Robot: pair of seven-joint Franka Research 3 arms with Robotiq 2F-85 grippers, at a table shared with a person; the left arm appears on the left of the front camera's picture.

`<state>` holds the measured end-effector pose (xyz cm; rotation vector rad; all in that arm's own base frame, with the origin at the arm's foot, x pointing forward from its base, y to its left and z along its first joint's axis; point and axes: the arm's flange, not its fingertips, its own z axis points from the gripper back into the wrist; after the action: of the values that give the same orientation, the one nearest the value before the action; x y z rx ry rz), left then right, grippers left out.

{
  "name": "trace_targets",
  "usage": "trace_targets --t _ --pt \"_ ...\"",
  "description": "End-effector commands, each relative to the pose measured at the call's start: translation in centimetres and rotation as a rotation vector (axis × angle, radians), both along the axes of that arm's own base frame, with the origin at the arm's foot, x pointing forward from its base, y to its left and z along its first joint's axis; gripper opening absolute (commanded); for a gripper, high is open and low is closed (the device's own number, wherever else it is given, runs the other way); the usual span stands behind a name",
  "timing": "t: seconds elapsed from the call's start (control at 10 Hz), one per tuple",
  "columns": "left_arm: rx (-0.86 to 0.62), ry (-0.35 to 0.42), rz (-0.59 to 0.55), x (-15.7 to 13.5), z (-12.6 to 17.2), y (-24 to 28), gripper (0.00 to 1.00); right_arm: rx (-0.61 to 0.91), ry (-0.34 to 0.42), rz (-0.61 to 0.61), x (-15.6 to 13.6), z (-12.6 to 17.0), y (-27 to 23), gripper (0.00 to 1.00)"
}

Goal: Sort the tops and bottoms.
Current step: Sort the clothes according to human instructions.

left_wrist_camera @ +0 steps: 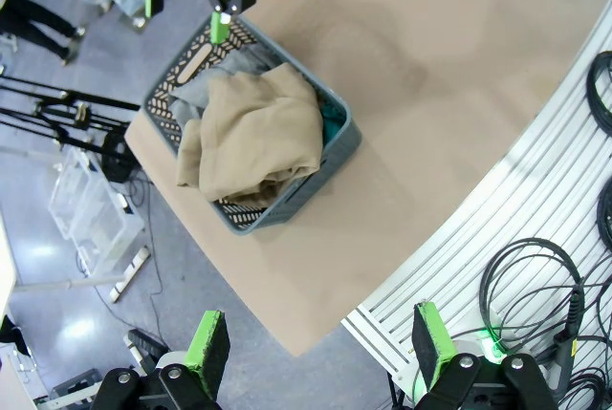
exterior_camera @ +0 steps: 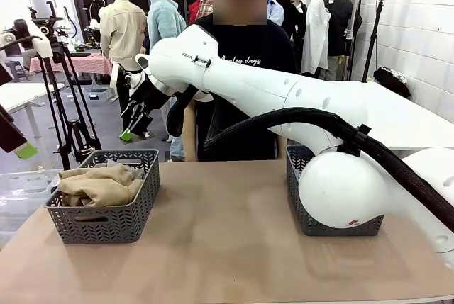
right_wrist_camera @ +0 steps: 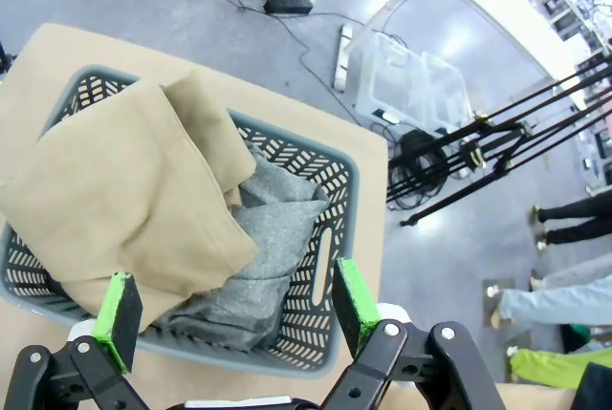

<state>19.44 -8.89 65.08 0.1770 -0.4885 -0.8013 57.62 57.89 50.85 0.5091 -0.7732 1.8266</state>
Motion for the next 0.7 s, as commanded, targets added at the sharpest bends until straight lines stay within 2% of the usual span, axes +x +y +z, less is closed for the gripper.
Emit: trace_targets --t 0.0,0.6 --pt "0.009 0.005 0.01 -0.08 0.09 0.2 1.0 -0.016 -0.011 0.009 -0.05 -0.07 -0.01 1.0" --pt "0.009 0.005 0.01 -0.08 0.09 0.2 1.0 -0.016 -0.011 0.009 -0.05 -0.07 -0.01 1.0"
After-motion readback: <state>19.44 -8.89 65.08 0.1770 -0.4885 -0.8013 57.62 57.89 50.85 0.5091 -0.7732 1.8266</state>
